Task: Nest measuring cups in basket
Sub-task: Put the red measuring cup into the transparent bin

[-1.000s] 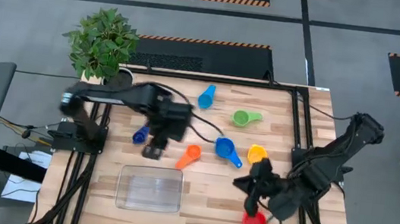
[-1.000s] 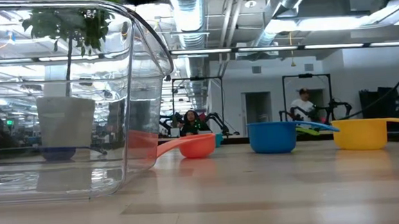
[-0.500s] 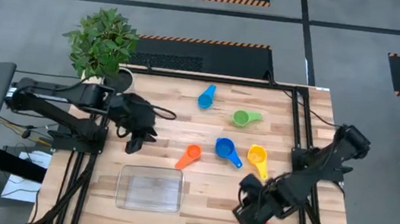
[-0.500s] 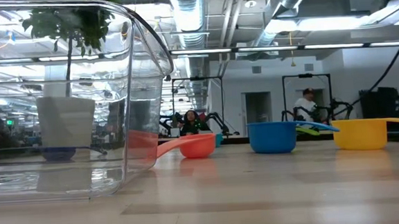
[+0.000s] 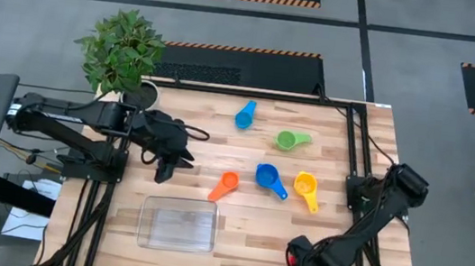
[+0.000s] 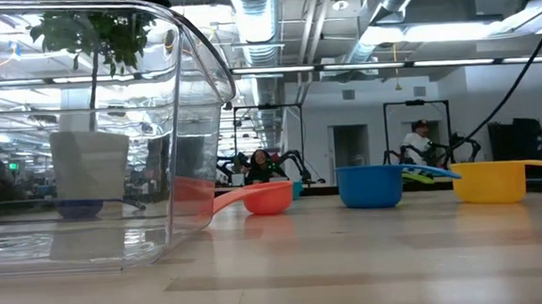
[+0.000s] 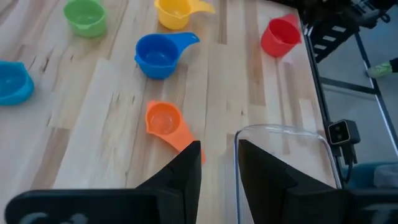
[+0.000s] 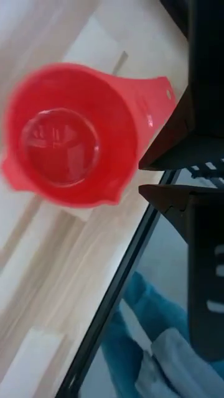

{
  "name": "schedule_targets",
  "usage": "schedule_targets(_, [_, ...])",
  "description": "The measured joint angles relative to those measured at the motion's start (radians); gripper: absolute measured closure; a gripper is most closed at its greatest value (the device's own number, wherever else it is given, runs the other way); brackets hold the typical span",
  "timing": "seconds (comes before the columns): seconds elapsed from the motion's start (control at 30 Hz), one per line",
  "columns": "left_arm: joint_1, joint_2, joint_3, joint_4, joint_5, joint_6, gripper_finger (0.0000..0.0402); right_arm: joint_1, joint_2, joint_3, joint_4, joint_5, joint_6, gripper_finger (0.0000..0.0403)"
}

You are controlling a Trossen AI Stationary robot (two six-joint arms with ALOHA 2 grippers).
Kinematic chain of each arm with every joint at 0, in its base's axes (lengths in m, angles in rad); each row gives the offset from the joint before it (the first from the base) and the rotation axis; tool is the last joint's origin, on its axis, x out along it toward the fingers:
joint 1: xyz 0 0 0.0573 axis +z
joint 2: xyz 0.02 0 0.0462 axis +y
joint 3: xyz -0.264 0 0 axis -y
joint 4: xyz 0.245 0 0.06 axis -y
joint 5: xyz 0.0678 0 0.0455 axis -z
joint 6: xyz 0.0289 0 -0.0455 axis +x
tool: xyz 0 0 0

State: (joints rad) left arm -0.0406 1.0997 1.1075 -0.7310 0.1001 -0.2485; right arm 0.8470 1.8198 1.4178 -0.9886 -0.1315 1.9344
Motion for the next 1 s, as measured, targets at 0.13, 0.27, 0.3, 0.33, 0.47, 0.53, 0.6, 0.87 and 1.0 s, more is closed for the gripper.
schedule_targets(0.13, [0.0, 0.007, -0.001, 0.017, -0.001, 0.0, 0.0308, -0.005, 0.048, 0.0, -0.001, -0.005, 0.012, 0.0332])
schedule_targets(0.27, [0.0, 0.006, -0.001, 0.047, 0.0, 0.008, 0.0308, -0.03, 0.08, 0.0, -0.012, 0.0, 0.011, 0.0332])
schedule_targets(0.3, [0.0, 0.006, -0.001, 0.048, 0.003, 0.011, 0.0308, -0.041, 0.083, 0.0, -0.009, 0.0, 0.004, 0.0332])
schedule_targets(0.33, [0.0, 0.006, -0.001, 0.048, 0.007, 0.012, 0.0308, -0.05, 0.084, 0.0, -0.009, 0.0, -0.005, 0.0332])
schedule_targets(0.47, [0.0, 0.006, -0.001, 0.049, 0.008, 0.012, 0.0308, -0.073, 0.084, 0.0, -0.034, -0.001, -0.028, 0.0332])
schedule_targets(0.53, [0.0, 0.006, -0.001, 0.049, 0.008, 0.012, 0.0308, -0.079, 0.084, 0.0, -0.057, -0.001, -0.027, 0.0332])
schedule_targets(0.6, [0.0, 0.006, -0.001, 0.05, 0.008, 0.012, 0.0308, -0.079, 0.084, 0.0, -0.084, -0.001, -0.008, 0.0332])
schedule_targets(0.87, [0.0, 0.006, -0.001, 0.049, 0.008, 0.013, 0.0308, -0.077, 0.084, 0.0, -0.094, -0.003, 0.003, 0.0332])
schedule_targets(1.0, [0.0, 0.006, -0.001, 0.049, 0.009, 0.028, 0.0308, -0.084, 0.084, 0.0, -0.103, 0.019, -0.016, 0.0332])
